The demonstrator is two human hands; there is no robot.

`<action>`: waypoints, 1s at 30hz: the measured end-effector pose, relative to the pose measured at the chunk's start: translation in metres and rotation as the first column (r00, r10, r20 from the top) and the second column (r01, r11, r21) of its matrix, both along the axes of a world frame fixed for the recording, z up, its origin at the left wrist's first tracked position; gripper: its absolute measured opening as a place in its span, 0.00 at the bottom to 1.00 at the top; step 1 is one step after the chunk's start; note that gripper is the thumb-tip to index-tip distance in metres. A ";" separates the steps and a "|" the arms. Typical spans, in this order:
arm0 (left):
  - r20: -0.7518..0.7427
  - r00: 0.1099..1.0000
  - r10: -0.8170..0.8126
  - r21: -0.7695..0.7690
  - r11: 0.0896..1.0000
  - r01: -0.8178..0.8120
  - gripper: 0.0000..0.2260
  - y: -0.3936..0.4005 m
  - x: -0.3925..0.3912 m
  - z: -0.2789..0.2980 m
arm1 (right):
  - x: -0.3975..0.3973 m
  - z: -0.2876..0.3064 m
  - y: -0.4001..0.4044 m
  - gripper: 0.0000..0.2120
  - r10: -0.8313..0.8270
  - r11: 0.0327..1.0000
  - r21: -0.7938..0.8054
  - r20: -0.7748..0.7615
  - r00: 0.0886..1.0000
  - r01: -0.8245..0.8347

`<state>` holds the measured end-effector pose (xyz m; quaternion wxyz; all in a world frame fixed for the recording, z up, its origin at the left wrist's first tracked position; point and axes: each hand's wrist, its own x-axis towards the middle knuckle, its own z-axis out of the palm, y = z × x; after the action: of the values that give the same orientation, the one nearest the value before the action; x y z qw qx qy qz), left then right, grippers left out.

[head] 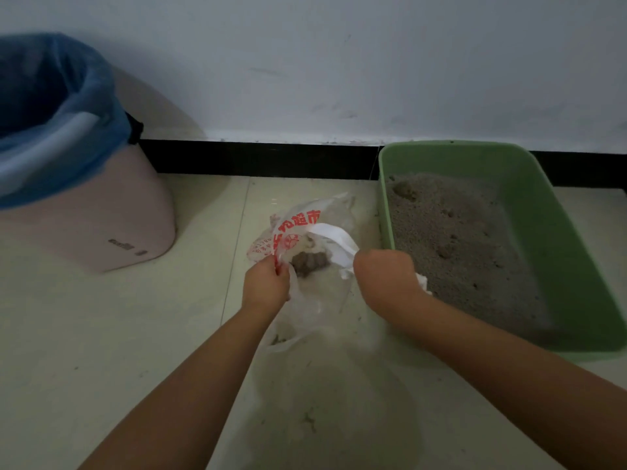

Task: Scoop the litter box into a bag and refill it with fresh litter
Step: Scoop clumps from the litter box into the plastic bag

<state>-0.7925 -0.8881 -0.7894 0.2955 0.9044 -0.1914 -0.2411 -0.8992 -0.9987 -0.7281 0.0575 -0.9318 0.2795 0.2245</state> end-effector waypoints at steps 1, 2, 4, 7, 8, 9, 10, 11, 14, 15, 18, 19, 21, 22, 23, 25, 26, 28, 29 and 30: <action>0.003 1.000 0.000 0.003 1.000 0.000 0.13 0.002 0.001 -0.001 | -0.001 0.002 -0.003 0.11 -0.011 1.000 -0.013 0.007 1.000 0.011; 0.008 1.000 0.006 0.006 1.000 -0.006 0.13 0.003 0.001 -0.001 | -0.003 0.004 -0.005 0.11 -0.031 0.999 -0.023 0.003 1.000 0.031; 0.061 0.998 0.034 0.015 0.999 -0.035 0.12 0.005 0.001 -0.001 | -0.007 0.007 -0.012 0.12 -0.065 0.997 -0.050 0.009 0.998 0.066; 0.212 0.976 0.051 0.031 0.998 -0.059 0.18 0.006 -0.003 0.004 | -0.023 0.016 -0.031 0.12 -0.153 0.987 -0.033 0.127 0.980 0.159; 0.303 0.953 0.029 0.015 0.999 -0.035 0.20 0.006 -0.005 0.006 | -0.032 0.020 -0.039 0.10 -0.183 0.982 -0.013 0.175 0.967 0.188; 0.417 0.909 -0.017 -0.013 1.000 0.025 0.19 0.005 -0.006 0.005 | -0.042 0.022 -0.049 0.08 -0.203 0.978 -0.007 0.223 0.953 0.210; 0.531 0.844 -0.076 -0.040 0.993 0.114 0.16 0.002 -0.009 0.002 | -0.053 0.025 -0.059 0.07 -0.225 0.971 -0.016 0.268 0.937 0.238; 0.631 0.766 -0.121 -0.060 0.977 0.204 0.13 -0.002 -0.012 -0.003 | -0.064 0.026 -0.070 0.11 -0.248 0.963 -0.030 0.297 0.922 0.269; 0.704 0.647 -0.294 -0.103 0.859 0.502 0.12 -0.020 -0.032 -0.013 | -0.102 0.033 -0.096 0.16 -0.354 0.920 -0.063 0.291 0.889 0.387; 0.704 0.613 -0.359 -0.105 0.801 0.590 0.12 -0.026 -0.041 -0.014 | -0.114 0.034 -0.104 0.14 -0.389 0.905 -0.075 0.258 0.884 0.420; 0.739 0.451 -0.500 -0.059 0.619 0.783 0.12 -0.047 -0.071 -0.020 | -0.146 0.035 -0.124 0.17 -0.433 0.878 -0.208 0.042 0.900 0.432; 0.747 0.401 -0.530 -0.036 0.570 0.821 0.12 -0.052 -0.079 -0.024 | -0.155 0.033 -0.129 0.18 -0.412 0.889 -0.240 -0.042 0.910 0.391; 0.774 0.309 -0.553 0.009 0.498 0.867 0.12 -0.061 -0.091 -0.031 | -0.170 0.029 -0.140 0.22 -0.345 0.921 -0.253 -0.184 0.920 0.295; 0.787 0.275 -0.552 0.021 0.470 0.883 0.12 -0.065 -0.093 -0.034 | -0.176 0.027 -0.144 0.23 -0.323 0.933 -0.246 -0.246 0.914 0.264; 0.794 0.247 -0.556 0.032 0.443 0.896 0.12 -0.067 -0.095 -0.035 | -0.181 0.025 -0.147 0.24 -0.300 0.943 -0.236 -0.299 0.906 0.234; 0.808 0.206 -0.553 0.041 0.401 0.915 0.13 -0.070 -0.096 -0.038 | -0.188 0.019 -0.153 0.23 -0.263 0.957 -0.219 -0.375 0.889 0.191; 0.815 0.190 -0.548 0.048 0.390 0.919 0.15 -0.070 -0.095 -0.040 | -0.191 0.016 -0.156 0.22 -0.253 0.960 -0.215 -0.398 0.882 0.178; 0.824 0.154 -0.546 0.080 0.380 0.921 0.22 -0.068 -0.093 -0.045 | -0.195 0.008 -0.163 0.21 -0.237 0.966 -0.199 -0.409 0.881 0.167; 0.826 0.135 -0.547 0.101 0.379 0.920 0.24 -0.067 -0.092 -0.047 | -0.197 0.005 -0.167 0.22 -0.225 0.969 -0.183 -0.400 0.889 0.163; 0.834 0.119 -0.538 0.117 0.383 0.916 0.24 -0.066 -0.092 -0.049 | -0.198 0.000 -0.171 0.23 -0.215 0.973 -0.160 -0.386 0.897 0.165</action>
<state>-0.8842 -0.9541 -0.8389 0.2074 0.5857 -0.7765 0.1050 -1.0971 -1.1693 -0.7278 -0.0368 -0.8358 0.3884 0.3864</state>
